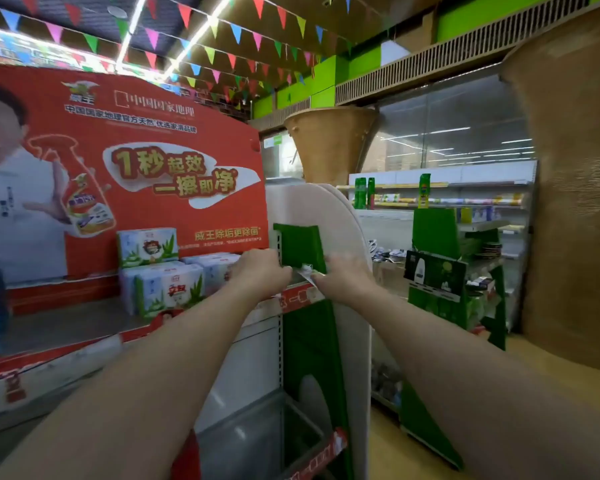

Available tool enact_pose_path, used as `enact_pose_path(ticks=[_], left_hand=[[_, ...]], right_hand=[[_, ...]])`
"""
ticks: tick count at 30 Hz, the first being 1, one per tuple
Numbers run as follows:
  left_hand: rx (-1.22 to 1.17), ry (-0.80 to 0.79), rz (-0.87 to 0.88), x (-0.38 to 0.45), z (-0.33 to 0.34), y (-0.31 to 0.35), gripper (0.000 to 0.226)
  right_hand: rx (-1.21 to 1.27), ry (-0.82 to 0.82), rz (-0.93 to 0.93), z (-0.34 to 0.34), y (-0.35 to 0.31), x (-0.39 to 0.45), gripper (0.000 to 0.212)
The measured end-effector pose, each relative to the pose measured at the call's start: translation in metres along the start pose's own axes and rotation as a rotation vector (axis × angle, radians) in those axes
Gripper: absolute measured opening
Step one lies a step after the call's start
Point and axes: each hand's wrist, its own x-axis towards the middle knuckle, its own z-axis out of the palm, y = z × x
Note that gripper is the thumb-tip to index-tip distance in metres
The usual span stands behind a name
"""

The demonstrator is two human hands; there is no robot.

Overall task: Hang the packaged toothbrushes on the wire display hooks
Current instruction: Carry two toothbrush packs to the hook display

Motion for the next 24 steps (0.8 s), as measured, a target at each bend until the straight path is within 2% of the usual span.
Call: enact_pose_path(ticks=[4,7,10,15,19,24], left_hand=[[0.139,-0.052,-0.09,0.006,0.009,0.002,0.025],[0.122,-0.125,-0.147,0.012,0.017,0.001,0.032],[0.06,-0.128,-0.184,0.014,0.02,0.0,0.034],[0.009,-0.107,-0.24,0.018,0.026,-0.001,0.038],[-0.066,-0.094,-0.249,0.02,0.026,-0.002,0.026],[-0.122,0.028,-0.233,0.016,0.021,0.0,0.018]], right_hand=[[0.081,-0.003,0.03,0.013,0.002,0.013,0.027],[0.196,-0.033,0.08,0.026,0.005,0.024,0.028],[0.241,-0.055,0.144,0.034,0.007,0.03,0.036],[0.294,-0.026,0.208,0.044,0.011,0.037,0.035],[0.353,-0.025,0.259,0.044,0.007,0.036,0.027],[0.388,-0.029,0.328,0.036,0.003,0.027,0.03]])
